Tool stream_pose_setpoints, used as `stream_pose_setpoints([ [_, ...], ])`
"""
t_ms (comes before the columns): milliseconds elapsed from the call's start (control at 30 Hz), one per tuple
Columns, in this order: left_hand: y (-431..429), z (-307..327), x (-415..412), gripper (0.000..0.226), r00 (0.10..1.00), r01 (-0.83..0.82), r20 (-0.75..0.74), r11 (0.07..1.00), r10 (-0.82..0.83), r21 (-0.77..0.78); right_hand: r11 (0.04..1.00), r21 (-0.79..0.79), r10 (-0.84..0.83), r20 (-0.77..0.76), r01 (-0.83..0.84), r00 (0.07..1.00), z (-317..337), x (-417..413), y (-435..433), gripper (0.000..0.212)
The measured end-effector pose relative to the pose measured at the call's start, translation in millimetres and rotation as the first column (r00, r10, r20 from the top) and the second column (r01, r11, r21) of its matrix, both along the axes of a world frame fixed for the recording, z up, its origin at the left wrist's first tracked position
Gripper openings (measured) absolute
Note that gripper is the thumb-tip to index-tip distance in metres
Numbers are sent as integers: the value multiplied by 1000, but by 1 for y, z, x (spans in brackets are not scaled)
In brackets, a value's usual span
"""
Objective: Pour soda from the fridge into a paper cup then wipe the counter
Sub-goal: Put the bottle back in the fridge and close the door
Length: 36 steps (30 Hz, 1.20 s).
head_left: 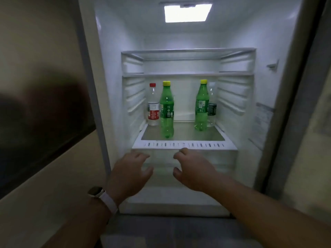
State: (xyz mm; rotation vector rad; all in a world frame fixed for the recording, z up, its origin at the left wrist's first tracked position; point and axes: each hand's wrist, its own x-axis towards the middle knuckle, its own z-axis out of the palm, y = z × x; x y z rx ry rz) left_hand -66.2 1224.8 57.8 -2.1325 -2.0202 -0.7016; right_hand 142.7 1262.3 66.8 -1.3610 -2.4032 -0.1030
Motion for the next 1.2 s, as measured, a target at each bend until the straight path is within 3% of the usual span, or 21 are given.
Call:
stream_pose_setpoints([
  [133, -29, -1, 0, 45, 994, 63, 87, 997, -59, -39, 998, 52, -26, 57, 23, 998, -1, 8, -40, 41],
  [333, -88, -5, 0, 72, 978, 167, 126, 986, -164, -8, 992, 44, -118, 92, 115, 989, -10, 11, -106, 46],
  [500, -145, -13, -3, 71, 971, 225, 84, 974, -223, -13, 983, 22, -182, 93, 181, 979, -26, 10, -170, 45],
  [600, -174, -20, -4, 59, 963, 257, 94, 966, -253, -29, 976, 33, -219, 90, 217, 971, -30, 14, -207, 43],
  [867, -233, -26, 6, 69, 917, 387, 110, 922, -384, -6, 949, 21, -315, 63, 314, 947, -22, 34, -295, 43],
  [1100, -274, -30, 54, 74, 832, 516, 248, 857, -497, -12, 899, -35, -434, 46, 436, 900, -10, 74, -368, 47],
  [1200, -286, -32, 83, 58, 800, 565, 265, 825, -538, -31, 872, -40, -486, 41, 488, 873, -7, 97, -393, 45],
])
